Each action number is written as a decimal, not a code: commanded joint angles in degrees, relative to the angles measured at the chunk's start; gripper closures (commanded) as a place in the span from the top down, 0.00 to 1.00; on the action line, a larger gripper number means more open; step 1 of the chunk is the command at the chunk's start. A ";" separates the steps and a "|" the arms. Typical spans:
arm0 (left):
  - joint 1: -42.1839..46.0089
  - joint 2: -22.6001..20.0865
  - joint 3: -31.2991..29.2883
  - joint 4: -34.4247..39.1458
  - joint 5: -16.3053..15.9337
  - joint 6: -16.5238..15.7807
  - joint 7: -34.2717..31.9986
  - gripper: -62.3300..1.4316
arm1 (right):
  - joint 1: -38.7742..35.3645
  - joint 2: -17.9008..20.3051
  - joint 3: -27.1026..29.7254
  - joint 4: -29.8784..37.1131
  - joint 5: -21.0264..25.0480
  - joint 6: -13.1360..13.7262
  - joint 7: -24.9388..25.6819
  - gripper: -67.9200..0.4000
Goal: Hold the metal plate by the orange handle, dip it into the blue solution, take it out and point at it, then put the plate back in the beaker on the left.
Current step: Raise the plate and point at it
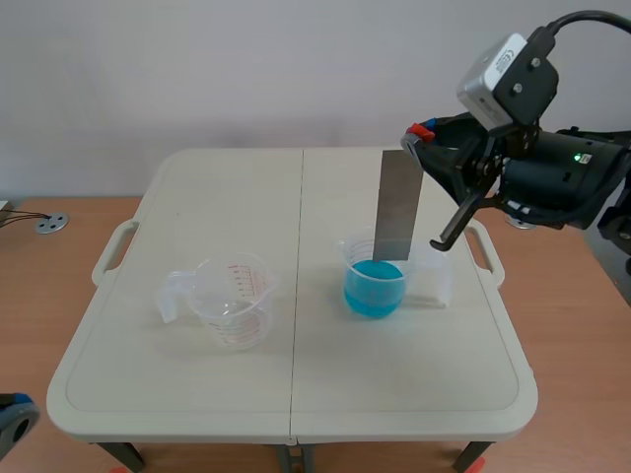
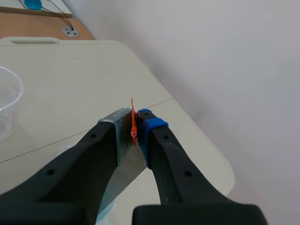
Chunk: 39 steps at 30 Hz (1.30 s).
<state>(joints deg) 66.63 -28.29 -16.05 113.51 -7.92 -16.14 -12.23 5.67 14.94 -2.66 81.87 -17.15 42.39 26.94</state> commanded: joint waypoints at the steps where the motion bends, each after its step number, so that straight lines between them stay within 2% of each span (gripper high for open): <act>1: -0.94 -0.15 -0.15 1.42 -0.37 -0.04 -0.63 0.05 | 0.66 0.48 0.90 2.01 1.05 0.33 0.87 0.02; 12: -10.05 -0.20 -0.04 1.42 -0.42 -0.15 3.41 0.05 | 0.66 0.76 1.16 7.02 1.07 0.33 0.85 0.02; 20: -17.75 -0.48 1.86 1.42 -0.44 -2.69 7.50 0.05 | 0.66 0.76 1.16 10.95 1.07 0.33 0.85 0.02; 32: -33.88 -0.48 12.35 1.09 -0.39 -3.10 15.80 0.05 | 0.66 0.76 1.16 15.69 1.27 0.33 0.85 0.02; 39: -46.51 -0.46 20.70 -2.75 -0.39 -3.08 20.55 0.05 | 0.66 0.74 1.16 17.38 1.29 0.33 0.85 0.02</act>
<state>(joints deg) 20.91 -28.73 4.38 111.35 -7.92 -19.33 8.86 5.67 14.96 -1.93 97.80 -16.95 42.39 26.96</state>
